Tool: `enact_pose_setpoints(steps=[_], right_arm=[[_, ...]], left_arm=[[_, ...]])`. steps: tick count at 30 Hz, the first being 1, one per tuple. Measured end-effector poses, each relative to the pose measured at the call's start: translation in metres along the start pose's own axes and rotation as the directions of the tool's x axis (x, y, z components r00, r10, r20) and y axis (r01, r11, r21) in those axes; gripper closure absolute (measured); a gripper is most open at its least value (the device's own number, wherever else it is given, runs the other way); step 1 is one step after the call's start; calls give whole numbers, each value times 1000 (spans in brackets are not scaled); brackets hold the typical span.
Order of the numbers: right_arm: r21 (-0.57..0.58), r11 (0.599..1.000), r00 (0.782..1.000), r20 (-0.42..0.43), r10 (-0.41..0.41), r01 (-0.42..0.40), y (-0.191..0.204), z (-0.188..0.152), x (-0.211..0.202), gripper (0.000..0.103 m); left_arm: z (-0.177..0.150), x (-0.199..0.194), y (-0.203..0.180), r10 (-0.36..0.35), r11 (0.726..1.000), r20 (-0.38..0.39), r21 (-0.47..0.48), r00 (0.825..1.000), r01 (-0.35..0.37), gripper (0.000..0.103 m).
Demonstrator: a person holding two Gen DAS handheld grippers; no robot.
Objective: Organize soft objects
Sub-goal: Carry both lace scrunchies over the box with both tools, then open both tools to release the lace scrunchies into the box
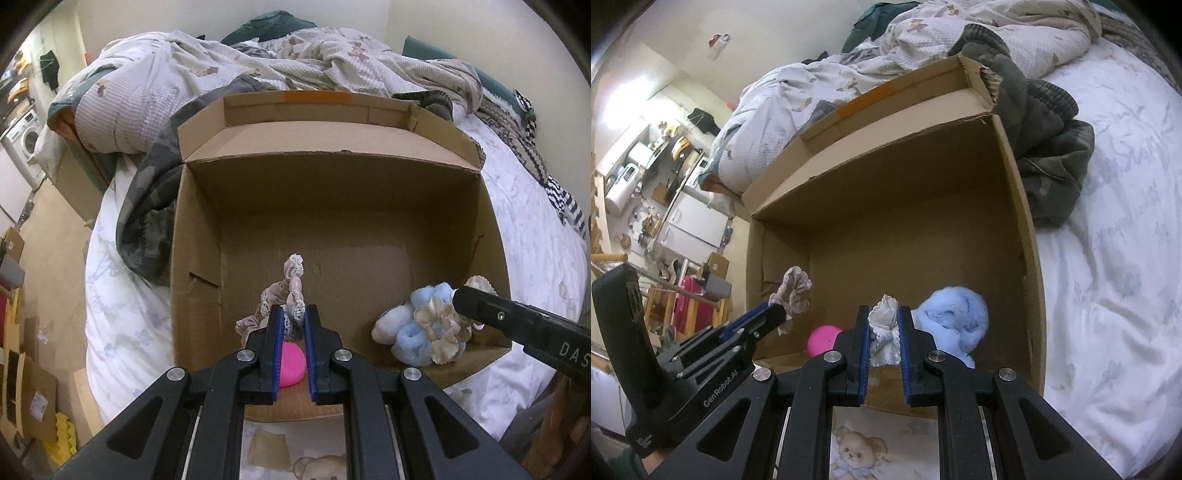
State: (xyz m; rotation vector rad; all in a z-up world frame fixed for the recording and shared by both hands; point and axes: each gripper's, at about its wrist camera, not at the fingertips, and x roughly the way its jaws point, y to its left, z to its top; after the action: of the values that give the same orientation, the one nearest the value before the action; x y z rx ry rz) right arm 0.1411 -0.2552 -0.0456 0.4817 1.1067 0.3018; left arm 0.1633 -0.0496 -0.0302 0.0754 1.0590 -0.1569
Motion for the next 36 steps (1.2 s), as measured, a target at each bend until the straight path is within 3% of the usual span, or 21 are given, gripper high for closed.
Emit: enact_pose_setpoints(steps=[5, 11, 15, 16, 17, 18, 20, 36], right_arm=[[7, 1000, 1000, 8, -12, 12, 0, 1, 1, 87], [17, 999, 999, 30, -29, 28, -3, 0, -3, 87], [23, 999, 999, 32, -34, 34, -4, 0, -4, 85], [29, 999, 999, 29, -33, 32, -5, 0, -4, 81], [38, 999, 999, 28, -29, 28, -6, 1, -4, 67], [47, 999, 999, 34, -24, 23, -7, 1, -5, 41], [73, 997, 997, 71, -15, 10, -10, 1, -12, 21], [82, 996, 998, 48, -30, 26, -12, 2, -9, 21]], left_arm=[[-1, 3, -1, -24, 1000, -24, -6, 999, 24, 92], [-3, 3, -5, -28, 1000, -37, 4, 999, 28, 81], [-4, 0, -9, 3, 1000, -9, 26, 1000, -3, 46], [-4, -2, -10, 13, 999, 4, 30, 1000, -13, 42], [-4, -4, -11, 19, 999, 16, 34, 1000, -20, 41], [-3, -5, -11, 20, 999, 18, 34, 1000, -20, 41], [-3, -4, -10, 19, 999, 15, 29, 1000, -19, 41], [-3, -2, -2, 20, 1000, -3, -7, 1000, -20, 41]])
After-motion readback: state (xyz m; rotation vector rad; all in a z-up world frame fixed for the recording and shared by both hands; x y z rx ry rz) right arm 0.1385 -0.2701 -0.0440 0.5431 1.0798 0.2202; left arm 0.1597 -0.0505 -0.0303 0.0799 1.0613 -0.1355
